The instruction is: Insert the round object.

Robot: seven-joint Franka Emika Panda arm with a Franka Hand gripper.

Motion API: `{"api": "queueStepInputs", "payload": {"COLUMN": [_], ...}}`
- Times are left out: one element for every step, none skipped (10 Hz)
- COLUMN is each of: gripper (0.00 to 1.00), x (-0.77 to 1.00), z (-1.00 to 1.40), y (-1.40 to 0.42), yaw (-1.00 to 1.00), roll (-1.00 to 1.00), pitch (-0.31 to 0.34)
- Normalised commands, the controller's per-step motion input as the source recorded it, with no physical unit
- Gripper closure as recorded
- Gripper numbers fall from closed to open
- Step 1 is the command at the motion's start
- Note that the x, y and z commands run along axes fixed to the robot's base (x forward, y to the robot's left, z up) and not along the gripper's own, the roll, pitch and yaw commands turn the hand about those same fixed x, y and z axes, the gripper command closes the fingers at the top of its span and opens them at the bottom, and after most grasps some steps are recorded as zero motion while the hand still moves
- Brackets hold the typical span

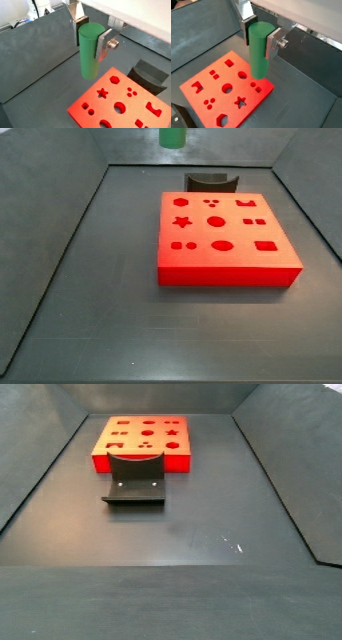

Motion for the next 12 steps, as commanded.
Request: {"api": "queueStepInputs", "payload": {"gripper": [1.00, 1.00, 1.00, 1.00, 1.00, 1.00, 1.00, 1.00, 1.00, 1.00, 1.00, 1.00], "x": [0.14, 0.33, 0.41, 0.93, 0.81, 0.83, 0.81, 0.69, 0.81, 0.75, 0.58, 0.47], "z": [0.00, -0.07, -0.01, -0.03, 0.00, 0.16, 0.40, 0.22, 0.00, -0.40, -0.60, -0.48], "y": [0.03, 0.33, 0.46, 0.13, 0.20, 0.00, 0.04, 0.19, 0.27, 0.41, 0.21, 0.00], "yaw": [-0.06, -0.09, 0.00, -0.07, -0.24, -0.31, -0.30, -0.37, -0.37, -0.34, -0.17, -0.08], "roll": [-0.12, -0.30, -0.39, -0.16, -0.23, -0.14, -0.09, 0.00, -0.02, -0.07, 0.00, 0.35], "pitch": [0.024, 0.097, 0.046, 0.157, 0.060, 0.034, 0.090, 0.103, 0.060, 0.067, 0.067, 0.170]}}
